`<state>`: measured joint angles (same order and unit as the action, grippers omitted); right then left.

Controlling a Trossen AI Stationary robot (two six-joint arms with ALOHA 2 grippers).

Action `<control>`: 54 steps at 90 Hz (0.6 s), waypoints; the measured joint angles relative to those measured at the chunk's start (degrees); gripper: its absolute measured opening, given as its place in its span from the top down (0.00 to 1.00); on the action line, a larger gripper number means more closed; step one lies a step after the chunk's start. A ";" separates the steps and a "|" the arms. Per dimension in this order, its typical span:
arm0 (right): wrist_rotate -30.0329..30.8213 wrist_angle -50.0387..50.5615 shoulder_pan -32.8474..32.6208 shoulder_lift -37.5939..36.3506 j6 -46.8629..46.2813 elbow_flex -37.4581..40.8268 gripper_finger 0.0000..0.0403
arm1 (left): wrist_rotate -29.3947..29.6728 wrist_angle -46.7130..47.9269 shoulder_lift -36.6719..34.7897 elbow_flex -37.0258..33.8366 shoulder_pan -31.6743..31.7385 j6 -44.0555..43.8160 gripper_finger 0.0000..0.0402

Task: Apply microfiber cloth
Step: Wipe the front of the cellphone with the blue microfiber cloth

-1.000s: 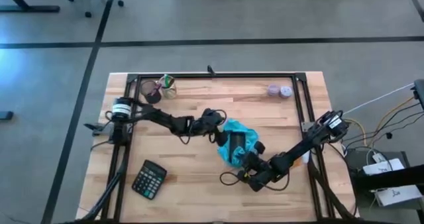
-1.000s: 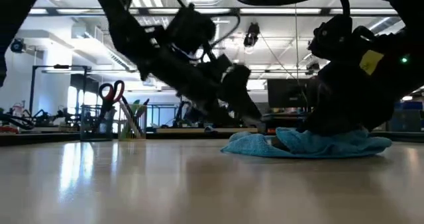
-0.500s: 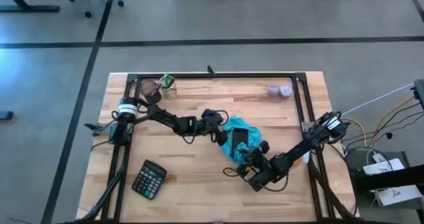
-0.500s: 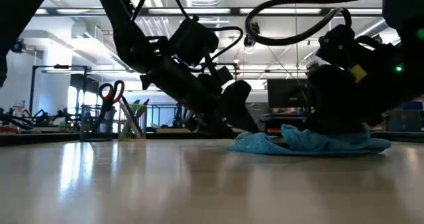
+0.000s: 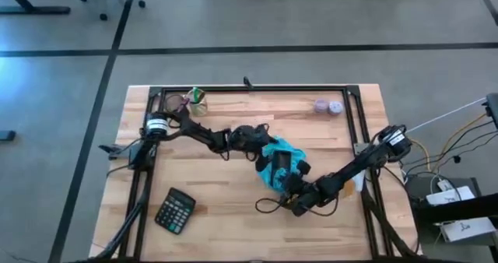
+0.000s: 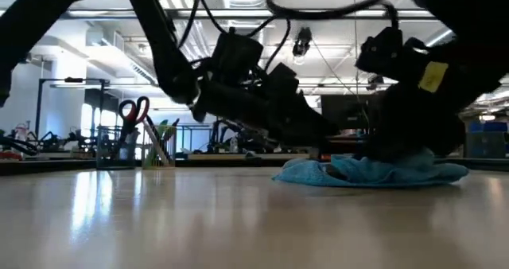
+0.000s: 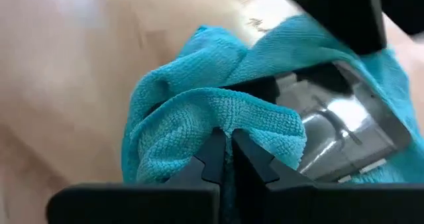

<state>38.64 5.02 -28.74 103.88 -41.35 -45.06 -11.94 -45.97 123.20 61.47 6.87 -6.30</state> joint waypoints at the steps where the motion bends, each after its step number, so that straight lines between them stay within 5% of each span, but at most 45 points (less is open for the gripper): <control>1: -0.20 -0.03 0.12 -0.07 0.44 0.04 1.00 | 0.04 0.24 0.28 0.27 -0.01 -0.15 0.13; 12: 1.03 0.58 0.26 -0.27 -0.19 0.24 1.00 | 2.68 5.13 3.43 3.88 0.43 -0.61 0.13; 54: 13.04 22.53 -6.47 -0.45 -35.09 0.88 1.00 | 1.55 10.61 5.07 4.35 0.46 -0.25 0.13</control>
<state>51.69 27.56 -35.21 103.44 -76.44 -44.18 -10.39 -35.36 128.27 65.83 7.33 -6.56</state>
